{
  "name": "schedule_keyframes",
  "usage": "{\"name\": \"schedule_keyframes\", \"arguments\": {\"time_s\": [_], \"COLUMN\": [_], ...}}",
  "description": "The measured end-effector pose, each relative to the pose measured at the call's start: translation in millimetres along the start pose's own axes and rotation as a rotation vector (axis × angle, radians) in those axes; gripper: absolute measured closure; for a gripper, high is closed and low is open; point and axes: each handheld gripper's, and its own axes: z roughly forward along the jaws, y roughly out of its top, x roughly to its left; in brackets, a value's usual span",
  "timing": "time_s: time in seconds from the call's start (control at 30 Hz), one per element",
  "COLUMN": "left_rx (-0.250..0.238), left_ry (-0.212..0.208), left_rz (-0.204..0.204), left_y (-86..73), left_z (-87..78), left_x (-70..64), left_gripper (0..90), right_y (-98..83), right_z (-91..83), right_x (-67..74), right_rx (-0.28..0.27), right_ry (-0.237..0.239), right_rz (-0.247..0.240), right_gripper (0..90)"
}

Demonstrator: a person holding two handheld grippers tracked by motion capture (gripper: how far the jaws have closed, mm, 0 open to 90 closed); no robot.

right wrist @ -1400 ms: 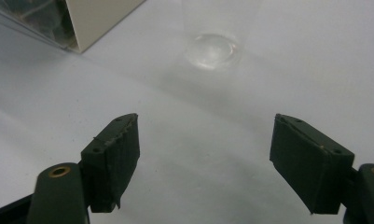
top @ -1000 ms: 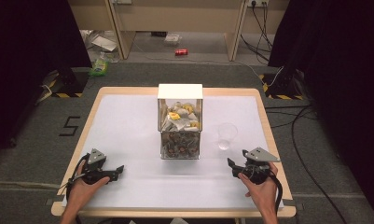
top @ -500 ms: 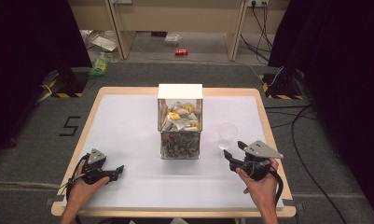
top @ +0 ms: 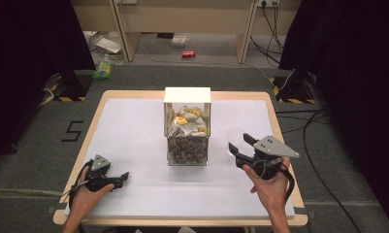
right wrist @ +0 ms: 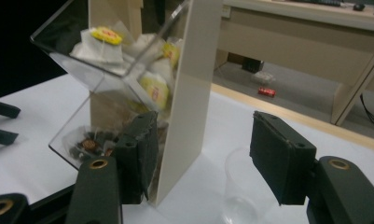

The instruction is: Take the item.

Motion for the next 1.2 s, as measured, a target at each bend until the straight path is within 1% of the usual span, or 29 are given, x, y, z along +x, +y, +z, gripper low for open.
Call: {"name": "schedule_keyframes", "arguments": {"time_s": [0.03, 0.1, 0.23, 0.3, 0.33, 0.5, 0.53, 0.7, 0.77, 0.8, 0.87, 0.9, 0.93, 1.0, 1.13, 1.2], "left_rx": [0.001, 0.0, 0.0, -0.001, -0.001, 0.0, 0.0, 0.0, -0.001, -0.001, -0.001, -0.001, -0.001, -0.001, -0.001, -0.001], "left_ry": [0.0, 0.001, 0.0, 0.001, 0.001, 0.001, 0.001, 0.001, 0.001, 0.001, 0.001, 0.001, 0.001, 0.0, 0.001, 0.0], "left_rz": [0.0, 0.002, 0.001, 0.001, 0.002, 0.002, 0.002, 0.002, 0.002, 0.002, 0.001, 0.001, 0.001, 0.001, 0.001, 0.001], "left_y": [0.0, 0.0, 0.0, -0.1, 0.0, 0.0, 0.0, 0.0, -0.1, 0.0, -0.1, -0.1, -0.1, 0.0, -0.1, 0.0], "left_z": [-0.1, 0.1, 0.1, 0.2, 0.2, 0.1, 0.1, 0.1, 0.2, 0.2, 0.2, 0.2, 0.2, 0.2, 0.2, 0.1], "left_x": [0.1, 0.1, 0.2, 0.0, 0.1, 0.0, 0.0, 0.0, 0.0, 0.1, 0.0, 0.0, 0.0, 0.1, 0.1, 0.1], "left_gripper": [13.4, 13.3, 13.4, 13.3, 13.3, 13.4, 13.3, 13.4, 13.3, 13.3, 13.3, 13.3, 13.4, 13.4, 13.3, 13.4], "right_y": [0.0, 6.7, 18.2, 24.7, 24.7, 34.6, 38.5, 46.4, 51.1, 51.1, 56.2, 56.2, 59.6, 61.2, 65.9, 66.6], "right_z": [0.0, 1.7, 6.1, 10.4, 10.4, 17.8, 20.5, 26.1, 30.3, 30.3, 36.1, 36.1, 40.3, 42.4, 53.5, 56.1], "right_x": [0.0, 3.7, 13.1, 19.3, 19.3, 27.8, 31.2, 37.7, 41.9, 41.9, 46.3, 46.3, 49.8, 51.1, 56.6, 57.6], "right_rx": [0.0, -0.015, -0.032, -0.04, -0.04, -0.057, -0.06, -0.068, -0.065, -0.065, -0.062, -0.062, -0.058, -0.057, -0.036, -0.027], "right_ry": [0.0, 0.01, 0.029, 0.04, 0.04, 0.061, 0.071, 0.087, 0.097, 0.097, 0.104, 0.104, 0.116, 0.118, 0.139, 0.141], "right_rz": [0.0, -0.005, -0.017, -0.012, -0.012, -0.024, -0.027, -0.036, -0.041, -0.041, -0.056, -0.056, -0.056, -0.065, -0.067, -0.072], "right_gripper": [42.4, 42.5, 42.8, 43.1, 43.1, 43.7, 44.0, 44.9, 45.6, 45.6, 46.0, 46.0, 46.0, 46.0, 46.5, 46.6]}}
